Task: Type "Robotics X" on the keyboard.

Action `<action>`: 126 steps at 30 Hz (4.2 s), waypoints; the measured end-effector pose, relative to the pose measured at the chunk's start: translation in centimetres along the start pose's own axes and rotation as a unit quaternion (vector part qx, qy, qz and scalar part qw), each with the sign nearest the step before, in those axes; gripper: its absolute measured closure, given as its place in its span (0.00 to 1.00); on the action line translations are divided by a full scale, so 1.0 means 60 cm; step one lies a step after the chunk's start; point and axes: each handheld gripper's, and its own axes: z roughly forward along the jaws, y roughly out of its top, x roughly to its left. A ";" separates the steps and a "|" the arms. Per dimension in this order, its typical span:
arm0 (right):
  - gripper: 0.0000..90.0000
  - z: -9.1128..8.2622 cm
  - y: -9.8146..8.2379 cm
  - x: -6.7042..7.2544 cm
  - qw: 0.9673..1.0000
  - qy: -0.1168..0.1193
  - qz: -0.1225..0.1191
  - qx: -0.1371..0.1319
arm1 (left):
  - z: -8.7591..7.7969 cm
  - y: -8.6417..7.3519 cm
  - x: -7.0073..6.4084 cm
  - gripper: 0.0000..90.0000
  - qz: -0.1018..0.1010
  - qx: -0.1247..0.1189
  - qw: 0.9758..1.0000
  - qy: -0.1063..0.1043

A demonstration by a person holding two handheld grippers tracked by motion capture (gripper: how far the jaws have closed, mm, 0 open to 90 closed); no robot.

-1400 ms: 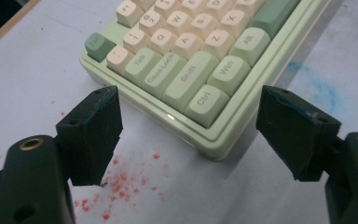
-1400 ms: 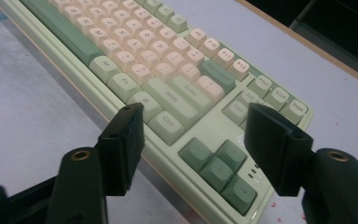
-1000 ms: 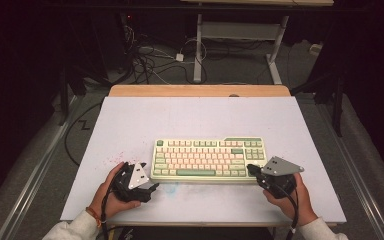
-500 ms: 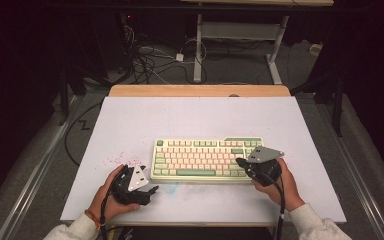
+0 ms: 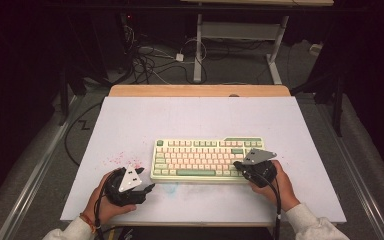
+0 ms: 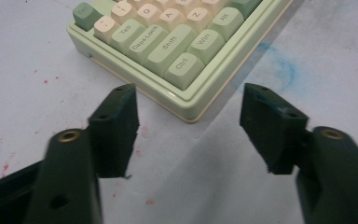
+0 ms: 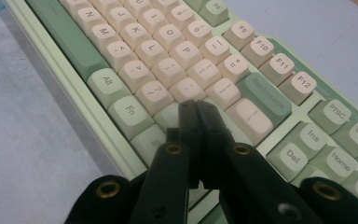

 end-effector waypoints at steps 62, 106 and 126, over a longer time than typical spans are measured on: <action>1.00 0.009 -0.007 -0.008 1.000 -0.004 0.006 -0.006 | -0.006 0.079 0.045 0.97 -0.009 0.026 0.999 -0.039; 1.00 0.008 -0.009 -0.002 1.000 -0.018 -0.004 -0.007 | 0.110 0.160 0.008 0.97 0.047 0.063 0.994 -0.079; 1.00 0.008 -0.010 -0.002 1.000 -0.018 -0.003 -0.009 | 0.117 0.160 0.005 0.97 0.054 0.072 0.993 -0.076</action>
